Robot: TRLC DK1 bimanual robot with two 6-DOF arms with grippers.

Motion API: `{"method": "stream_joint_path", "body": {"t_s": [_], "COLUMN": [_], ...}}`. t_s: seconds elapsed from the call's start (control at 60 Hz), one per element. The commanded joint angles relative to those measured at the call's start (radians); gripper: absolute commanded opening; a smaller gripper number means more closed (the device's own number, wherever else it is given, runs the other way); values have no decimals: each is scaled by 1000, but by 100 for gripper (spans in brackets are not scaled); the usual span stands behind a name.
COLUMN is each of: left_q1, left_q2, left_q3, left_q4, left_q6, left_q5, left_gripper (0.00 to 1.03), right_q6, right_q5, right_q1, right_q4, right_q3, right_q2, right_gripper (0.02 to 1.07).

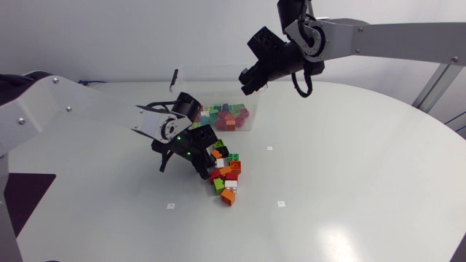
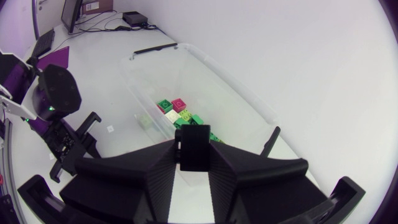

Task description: Place the duplo bricks in the container

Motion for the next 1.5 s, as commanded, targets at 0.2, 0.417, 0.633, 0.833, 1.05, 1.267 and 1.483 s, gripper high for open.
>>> {"method": "stream_joint_path", "body": {"t_s": [0.2, 0.417, 0.633, 0.833, 1.05, 1.267, 1.483], "left_q1": [35, 70, 121, 165, 188, 192, 201], "left_q2": [-125, -211, -301, -353, -310, -154, 4], "left_q3": [-89, -98, -33, 74, 171, 318, 473], "left_q4": [-3, -15, -44, -35, 107, 152, 178], "left_q6": [36, 42, 40, 21, -84, -145, -194], "left_q5": [-3, 2, 20, 71, 118, 129, 129], "left_gripper": [23, 23, 23, 24, 24, 24, 25], "right_q6": [60, 75, 75, 61, 58, 61, 58], "right_q5": [21, 30, 41, 38, 38, 38, 33], "right_q1": [-18, -12, -9, -17, -20, -28, -46], "right_q4": [14, -38, -64, -73, -58, 0, 49], "right_q3": [181, 324, 378, 345, 253, 92, -53], "right_q2": [150, 265, 300, 256, 178, 55, -48], "right_gripper": [20, 63, 94, 94, 94, 94, 94]}}
